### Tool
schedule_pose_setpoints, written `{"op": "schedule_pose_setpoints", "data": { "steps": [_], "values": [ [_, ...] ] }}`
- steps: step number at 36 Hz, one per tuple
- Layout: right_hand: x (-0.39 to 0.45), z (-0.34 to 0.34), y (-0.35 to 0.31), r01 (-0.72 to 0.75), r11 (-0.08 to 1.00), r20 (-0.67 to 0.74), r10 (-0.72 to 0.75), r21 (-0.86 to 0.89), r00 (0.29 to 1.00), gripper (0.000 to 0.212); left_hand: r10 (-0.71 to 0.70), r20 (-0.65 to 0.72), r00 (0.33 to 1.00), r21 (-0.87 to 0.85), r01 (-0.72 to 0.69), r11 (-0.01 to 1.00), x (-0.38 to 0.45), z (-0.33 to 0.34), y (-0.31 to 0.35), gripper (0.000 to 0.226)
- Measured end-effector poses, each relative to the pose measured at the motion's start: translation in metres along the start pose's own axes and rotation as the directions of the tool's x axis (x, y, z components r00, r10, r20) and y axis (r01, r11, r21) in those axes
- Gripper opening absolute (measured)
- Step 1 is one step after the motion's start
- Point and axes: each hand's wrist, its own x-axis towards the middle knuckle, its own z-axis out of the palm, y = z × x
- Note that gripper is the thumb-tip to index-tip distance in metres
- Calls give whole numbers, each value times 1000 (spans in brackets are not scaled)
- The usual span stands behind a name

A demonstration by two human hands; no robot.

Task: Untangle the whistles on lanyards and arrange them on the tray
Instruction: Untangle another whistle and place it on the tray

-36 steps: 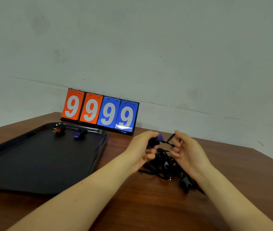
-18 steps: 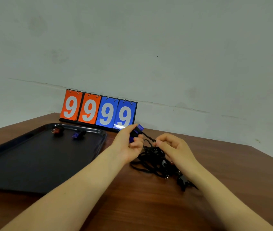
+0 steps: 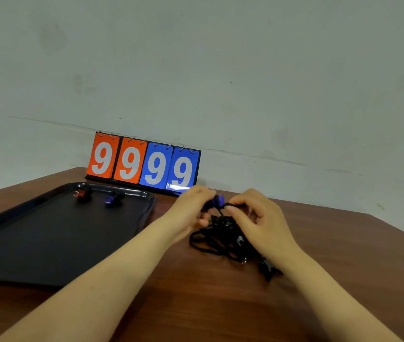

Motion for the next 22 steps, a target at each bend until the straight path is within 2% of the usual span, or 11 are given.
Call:
{"op": "schedule_pose_setpoints", "data": {
  "steps": [2,5,8,12,14,18,22],
  "values": [
    [0,-1,-2,-57,996,-48,60,65,997,12,51,68,996,185,-63,981,-3,8,-4,16],
    [3,-3,-1,-240,919,-105,285,314,953,15,87,146,986,325,-130,937,-7,14,-6,22],
    [7,-6,2,-410,769,-27,483,490,875,12,112,172,979,428,-176,886,-7,13,-5,29],
    [8,-3,5,-470,658,39,557,588,829,15,128,210,969,527,-223,820,-9,15,-7,28],
    [7,-1,6,-482,643,57,565,595,823,15,117,212,970,503,-211,838,-9,17,-9,28],
    [6,4,10,-511,632,66,590,583,805,13,54,219,974,280,-116,953,-11,22,-9,27],
    [3,12,10,-545,636,88,604,547,792,16,-15,200,980,133,-12,991,-15,26,-8,30]
  ]
}}
